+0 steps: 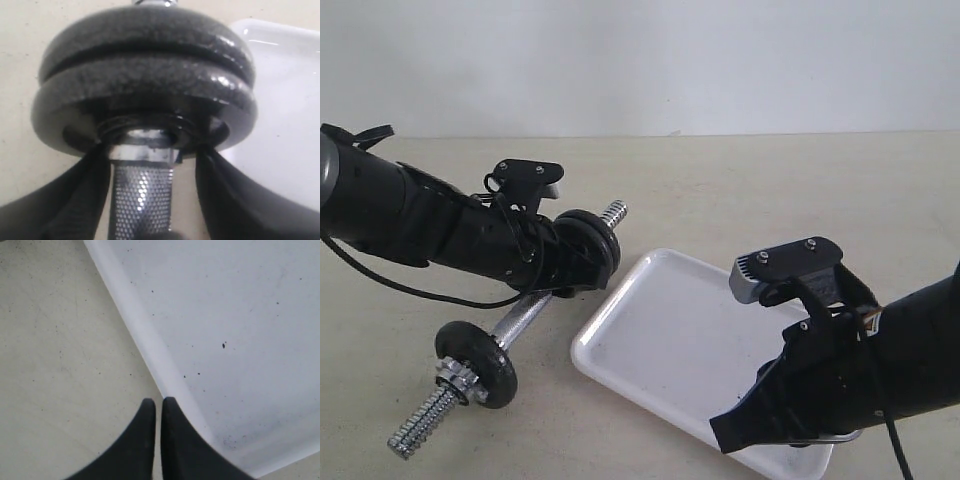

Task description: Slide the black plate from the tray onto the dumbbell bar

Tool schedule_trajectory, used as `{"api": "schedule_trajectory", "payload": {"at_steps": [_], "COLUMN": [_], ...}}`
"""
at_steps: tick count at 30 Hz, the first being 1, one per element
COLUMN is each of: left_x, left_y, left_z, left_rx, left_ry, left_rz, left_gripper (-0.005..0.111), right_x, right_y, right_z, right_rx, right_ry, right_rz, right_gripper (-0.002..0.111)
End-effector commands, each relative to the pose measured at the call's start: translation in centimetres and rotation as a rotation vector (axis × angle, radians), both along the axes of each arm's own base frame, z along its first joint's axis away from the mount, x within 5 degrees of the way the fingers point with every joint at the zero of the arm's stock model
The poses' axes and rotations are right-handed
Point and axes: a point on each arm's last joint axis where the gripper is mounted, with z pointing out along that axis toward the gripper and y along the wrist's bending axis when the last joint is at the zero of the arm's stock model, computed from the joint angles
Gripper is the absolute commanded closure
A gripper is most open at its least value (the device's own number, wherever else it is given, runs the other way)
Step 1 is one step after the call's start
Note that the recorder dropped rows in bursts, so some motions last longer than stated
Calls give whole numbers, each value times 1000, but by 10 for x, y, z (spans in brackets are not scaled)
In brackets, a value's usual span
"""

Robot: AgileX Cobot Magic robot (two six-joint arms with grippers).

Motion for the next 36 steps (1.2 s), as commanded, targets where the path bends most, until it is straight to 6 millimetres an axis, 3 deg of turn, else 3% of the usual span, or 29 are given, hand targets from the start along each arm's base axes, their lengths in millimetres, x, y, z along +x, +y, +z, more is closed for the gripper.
{"api": "schedule_trajectory", "payload": {"at_steps": [1,5,7,16,20,22,27,28,32,36], "left_x": [-1,-2,-2,-6,-11,-20,-65,-72,-139,-209], "left_y": [-3,-3,-3,-3,-1,1,14,16,37,59], "left_z": [15,29,32,59,90,119,211,220,289,330], "left_rx": [-64,-80,-83,-133,-179,-245,-455,-478,-628,-737], "left_ry": [-6,-39,-45,-98,-167,-215,-383,-401,-583,-727], "left_rz": [-5,-6,-7,-13,-16,-16,-52,-71,-220,-382], "left_gripper": [56,34,28,29,29,30,39,40,55,83], "right_x": [-1,-1,-1,-1,-1,-1,-1,-1,-5,-22], "right_y": [0,0,0,0,0,0,0,0,-2,-16], "right_z": [0,0,0,0,0,0,0,0,-4,-26], "right_rx": [-5,-5,-5,-5,-4,-4,-4,-5,-18,-57], "right_ry": [-8,-8,-8,-8,-10,-10,-10,-5,23,87], "right_rz": [12,12,12,12,11,11,11,13,21,-12], "right_gripper": [108,108,108,108,108,108,108,108,108,108]}}
